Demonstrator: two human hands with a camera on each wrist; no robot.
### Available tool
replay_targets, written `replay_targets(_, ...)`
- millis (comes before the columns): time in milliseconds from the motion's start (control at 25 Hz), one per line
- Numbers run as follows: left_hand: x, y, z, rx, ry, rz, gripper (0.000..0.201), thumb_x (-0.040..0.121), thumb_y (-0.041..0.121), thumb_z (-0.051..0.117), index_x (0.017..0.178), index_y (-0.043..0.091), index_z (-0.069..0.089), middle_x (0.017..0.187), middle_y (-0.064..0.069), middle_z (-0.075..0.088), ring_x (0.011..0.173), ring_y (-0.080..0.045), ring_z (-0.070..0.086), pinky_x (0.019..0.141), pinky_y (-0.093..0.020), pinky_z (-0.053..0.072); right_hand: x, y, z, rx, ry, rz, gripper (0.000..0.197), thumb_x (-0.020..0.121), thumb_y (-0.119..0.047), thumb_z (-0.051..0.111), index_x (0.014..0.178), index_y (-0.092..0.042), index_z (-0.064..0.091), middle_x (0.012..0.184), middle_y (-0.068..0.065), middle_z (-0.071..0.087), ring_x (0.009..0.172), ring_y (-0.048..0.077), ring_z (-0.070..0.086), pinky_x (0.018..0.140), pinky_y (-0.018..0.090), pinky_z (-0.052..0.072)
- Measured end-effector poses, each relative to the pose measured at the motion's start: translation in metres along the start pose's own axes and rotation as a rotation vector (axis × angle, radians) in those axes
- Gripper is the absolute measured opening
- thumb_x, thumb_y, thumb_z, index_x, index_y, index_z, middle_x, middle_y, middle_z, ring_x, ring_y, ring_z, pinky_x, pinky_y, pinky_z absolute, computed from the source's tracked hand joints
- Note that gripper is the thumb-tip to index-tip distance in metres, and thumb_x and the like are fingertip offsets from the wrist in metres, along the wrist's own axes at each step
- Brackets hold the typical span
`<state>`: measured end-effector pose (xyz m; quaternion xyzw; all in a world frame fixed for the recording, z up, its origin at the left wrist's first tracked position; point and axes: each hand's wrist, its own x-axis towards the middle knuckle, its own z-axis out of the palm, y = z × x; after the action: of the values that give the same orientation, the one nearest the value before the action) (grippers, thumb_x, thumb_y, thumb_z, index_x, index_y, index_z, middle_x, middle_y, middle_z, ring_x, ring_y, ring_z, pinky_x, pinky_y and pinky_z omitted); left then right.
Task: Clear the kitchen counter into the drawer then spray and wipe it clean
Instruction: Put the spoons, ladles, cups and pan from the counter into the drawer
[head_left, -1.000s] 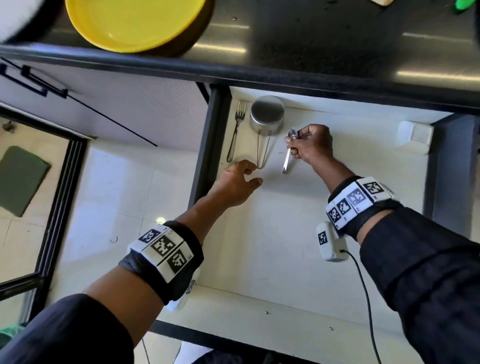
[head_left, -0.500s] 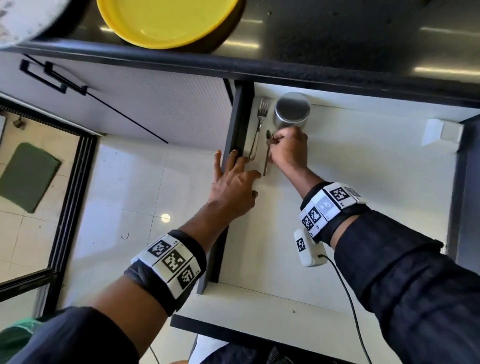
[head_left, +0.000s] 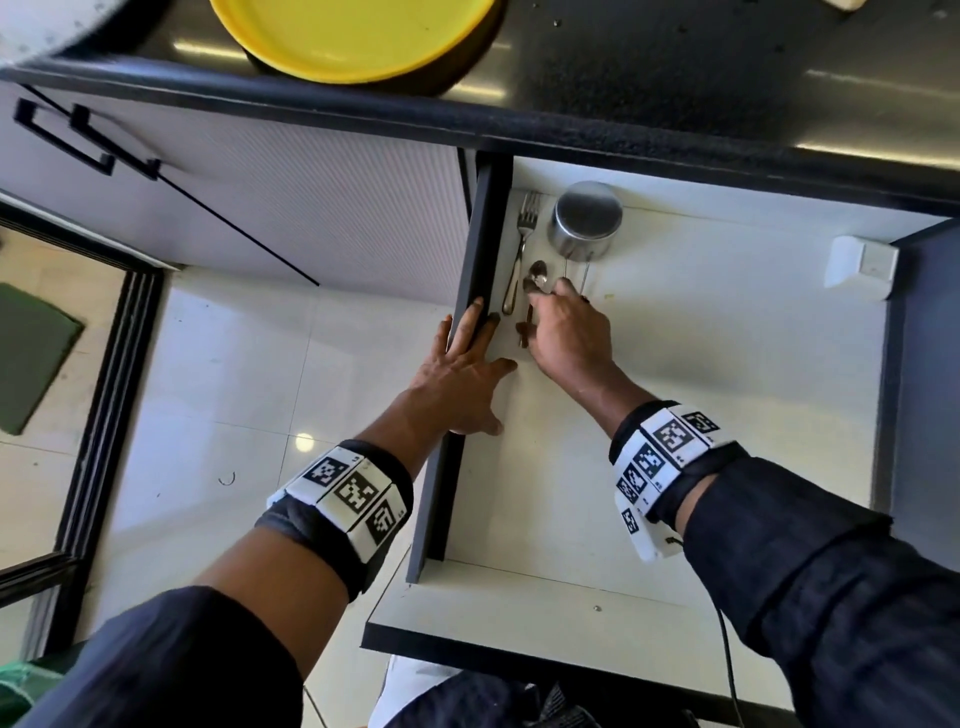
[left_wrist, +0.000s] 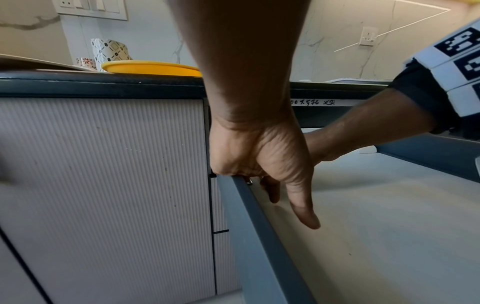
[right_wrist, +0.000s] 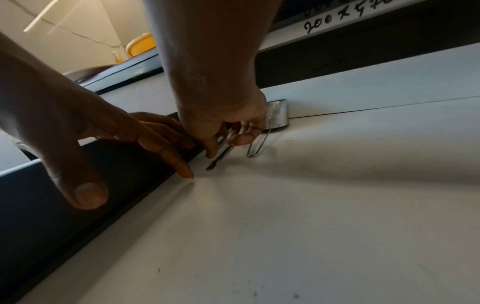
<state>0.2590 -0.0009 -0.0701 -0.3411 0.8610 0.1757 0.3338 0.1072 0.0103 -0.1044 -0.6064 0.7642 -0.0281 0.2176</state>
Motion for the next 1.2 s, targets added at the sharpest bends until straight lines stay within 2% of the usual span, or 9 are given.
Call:
replay_targets(80,0.001,-0.001,0.000,0.002,-0.010,0.004,0.090,0.079,0.063,0.063,0.153,0.034,0.022,0.162,-0.011,-0.017,0.139,-0.035,-0.037,0.114,-0.057,-0.013,0.003,0.003,0.004,-0.039,-0.050,0.034,0.036,0.092,-0.011,0.056,0.128,-0.015,0.059,0.121,0.010,0.055,0.099,0.028,0.063,0.076,0.035,0.050)
replay_targets(200,0.003,0.000,0.002,0.053,-0.042,-0.008,0.102,0.078,0.070,0.059,0.156,0.028,0.008,0.162,-0.010,-0.017,0.138,-0.036,-0.038,0.116,-0.060,-0.010,0.006,0.005,0.007,-0.045,-0.057,0.044,0.032,0.094,-0.009,0.048,0.123,-0.016,0.060,0.117,0.009,0.058,0.100,0.027,0.063,0.073,0.032,0.043)
replay_targets(400,0.006,0.003,0.005,0.192,-0.079,-0.029,0.112,0.075,0.078,0.055,0.156,0.023,0.002,0.162,-0.008,-0.017,0.146,-0.035,-0.023,0.116,-0.061,-0.003,0.019,0.007,0.007,0.003,-0.047,0.084,0.036,0.093,-0.008,0.045,0.124,-0.019,0.061,0.110,0.010,0.065,0.101,0.030,0.064,0.079,0.036,0.048)
replay_targets(640,0.010,0.005,0.009,0.245,-0.091,-0.016,0.127,0.064,0.084,0.058,0.156,0.020,-0.002,0.163,-0.007,-0.011,0.148,-0.033,-0.015,0.115,-0.062,0.002,0.021,0.008,0.008,0.058,-0.002,0.120,0.037,0.092,-0.010,0.052,0.127,-0.020,0.060,0.109,0.007,0.070,0.098,0.027,0.066,0.081,0.038,0.055)
replay_targets(760,0.009,0.004,0.004,0.198,-0.122,-0.003,0.128,0.063,0.083,0.061,0.156,0.023,-0.004,0.163,-0.006,-0.012,0.147,-0.033,-0.018,0.114,-0.064,-0.001,0.016,0.007,0.004,0.083,0.011,0.133,0.045,0.093,-0.011,0.056,0.136,-0.024,0.054,0.106,0.006,0.071,0.094,0.027,0.067,0.079,0.039,0.056)
replay_targets(920,0.002,-0.002,-0.005,-0.024,-0.094,0.040,0.119,0.065,0.079,0.063,0.156,0.032,0.001,0.163,-0.005,-0.015,0.146,-0.031,-0.026,0.110,-0.068,-0.008,-0.003,0.015,-0.007,0.172,0.080,0.125,0.055,0.092,-0.020,0.064,0.144,-0.027,0.046,0.108,0.005,0.072,0.097,0.025,0.067,0.081,0.036,0.056)
replay_targets(1000,-0.007,-0.002,-0.005,-0.085,-0.032,0.059,0.104,0.074,0.072,0.063,0.155,0.034,0.010,0.162,-0.007,-0.018,0.145,-0.031,-0.028,0.111,-0.068,-0.009,-0.022,0.020,-0.023,0.230,0.115,0.080,0.057,0.092,-0.025,0.066,0.145,-0.024,0.045,0.109,0.007,0.073,0.097,0.026,0.068,0.083,0.039,0.057)
replay_targets(1120,-0.022,0.013,-0.018,-0.145,0.204,0.060,0.073,0.087,0.050,0.063,0.149,0.031,0.031,0.163,-0.007,-0.009,0.146,-0.032,-0.023,0.114,-0.066,-0.006,-0.051,0.037,-0.056,0.377,0.194,0.048,0.055,0.091,-0.028,0.068,0.142,-0.020,0.050,0.101,0.005,0.073,0.092,0.022,0.069,0.082,0.038,0.058)
replay_targets(1200,-0.035,0.034,-0.030,-0.220,0.360,0.059,0.062,0.089,0.045,0.062,0.144,0.030,0.039,0.163,-0.007,0.000,0.148,-0.030,-0.016,0.117,-0.060,-0.001,-0.078,0.055,-0.074,0.493,0.249,0.039,0.049,0.089,-0.029,0.070,0.136,-0.018,0.057,0.094,0.000,0.072,0.093,0.018,0.067,0.086,0.039,0.057)
